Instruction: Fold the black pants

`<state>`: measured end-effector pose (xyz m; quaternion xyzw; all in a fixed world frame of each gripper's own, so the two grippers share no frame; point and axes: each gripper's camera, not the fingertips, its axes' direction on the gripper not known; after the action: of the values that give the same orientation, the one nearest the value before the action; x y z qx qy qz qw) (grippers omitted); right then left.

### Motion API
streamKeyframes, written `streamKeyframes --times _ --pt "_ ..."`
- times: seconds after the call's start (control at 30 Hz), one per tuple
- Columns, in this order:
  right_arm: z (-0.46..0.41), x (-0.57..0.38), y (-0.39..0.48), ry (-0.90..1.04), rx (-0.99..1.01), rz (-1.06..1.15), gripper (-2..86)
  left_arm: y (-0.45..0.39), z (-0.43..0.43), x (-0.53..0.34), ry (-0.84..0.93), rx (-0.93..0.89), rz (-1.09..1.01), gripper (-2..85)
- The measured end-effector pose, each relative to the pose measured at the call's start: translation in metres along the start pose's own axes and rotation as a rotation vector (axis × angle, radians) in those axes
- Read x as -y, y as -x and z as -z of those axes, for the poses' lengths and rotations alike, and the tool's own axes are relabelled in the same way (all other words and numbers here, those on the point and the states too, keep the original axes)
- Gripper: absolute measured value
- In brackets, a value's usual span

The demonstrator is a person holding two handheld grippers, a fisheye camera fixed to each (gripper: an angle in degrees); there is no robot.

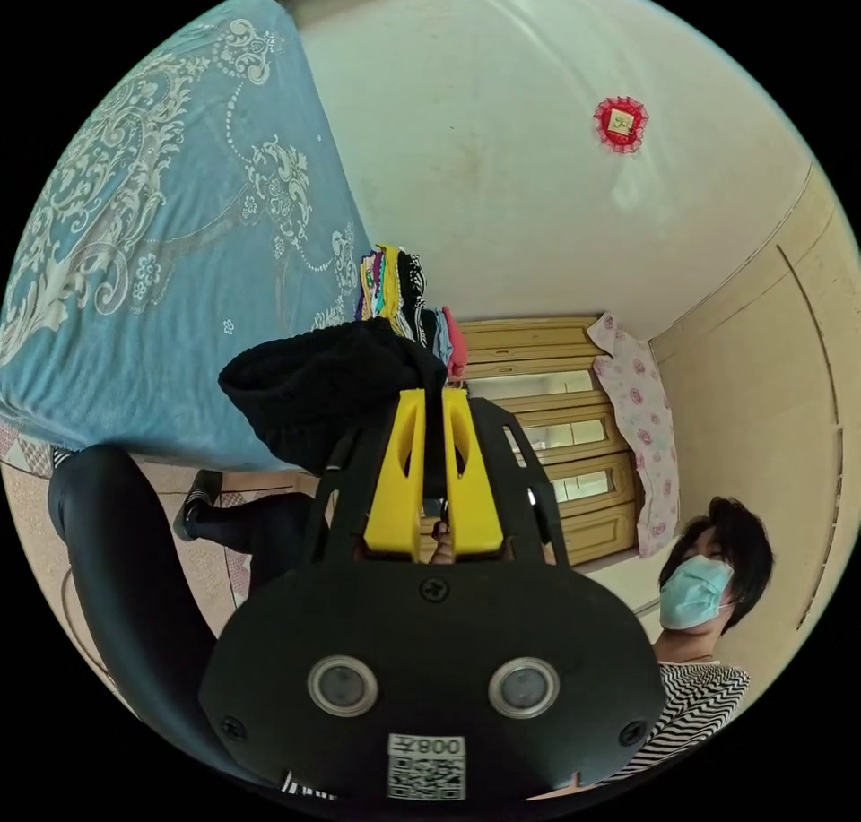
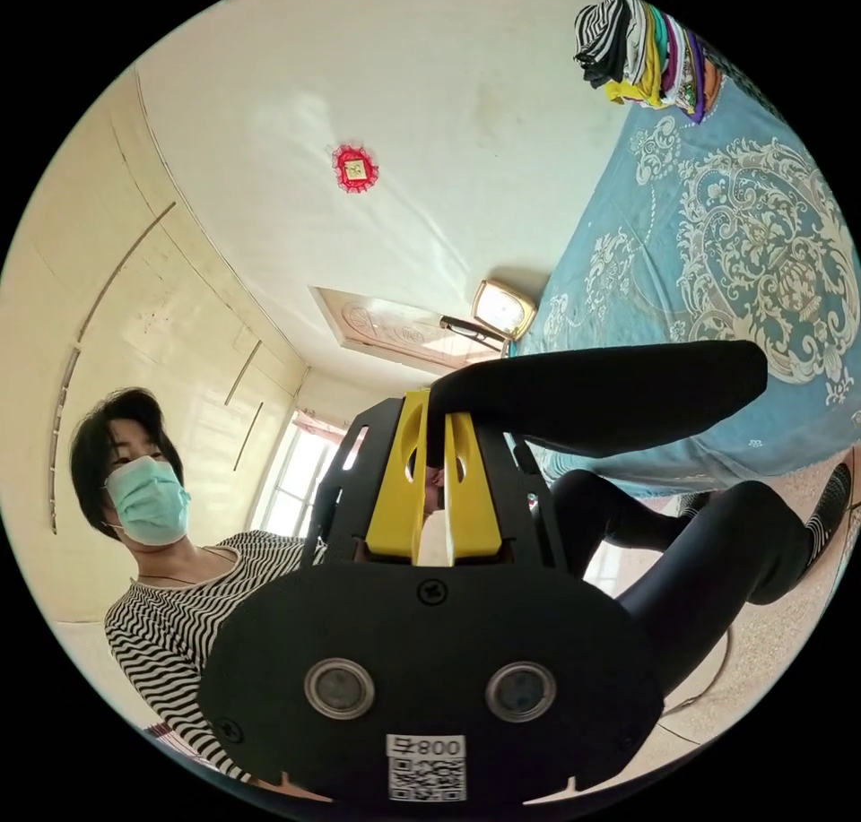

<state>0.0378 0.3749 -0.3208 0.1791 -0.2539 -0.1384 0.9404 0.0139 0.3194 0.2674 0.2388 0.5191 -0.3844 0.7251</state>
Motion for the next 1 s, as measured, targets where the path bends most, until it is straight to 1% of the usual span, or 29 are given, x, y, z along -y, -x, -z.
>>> streamKeyframes --times 0.13,0.37,0.53,0.67,0.83,0.93,1.0 --pt "0.031 0.026 -0.015 -0.005 0.015 -0.035 0.2 0.005 -0.041 0.064 0.015 -0.001 0.013 3.3" --pt "0.085 0.109 -0.051 0.0 0.009 -0.086 0.2 0.027 -0.137 0.212 0.012 -0.032 0.072 3.0" --pt "0.126 0.168 -0.065 -0.014 0.006 -0.105 0.3 0.011 -0.21 0.313 0.026 -0.03 0.068 2.9" --pt "0.168 0.206 -0.057 -0.053 0.007 -0.147 0.3 -0.029 -0.274 0.387 0.067 -0.03 0.077 3.0" --pt "0.226 0.235 -0.013 -0.11 -0.027 -0.164 0.3 -0.097 -0.357 0.458 0.164 -0.032 0.079 3.0" --pt "0.271 0.245 0.022 -0.172 -0.056 -0.168 0.2 -0.141 -0.42 0.496 0.264 -0.031 0.079 3.1" --pt "0.311 0.246 0.047 -0.241 -0.075 -0.173 0.2 -0.172 -0.479 0.522 0.353 -0.025 0.085 3.3"
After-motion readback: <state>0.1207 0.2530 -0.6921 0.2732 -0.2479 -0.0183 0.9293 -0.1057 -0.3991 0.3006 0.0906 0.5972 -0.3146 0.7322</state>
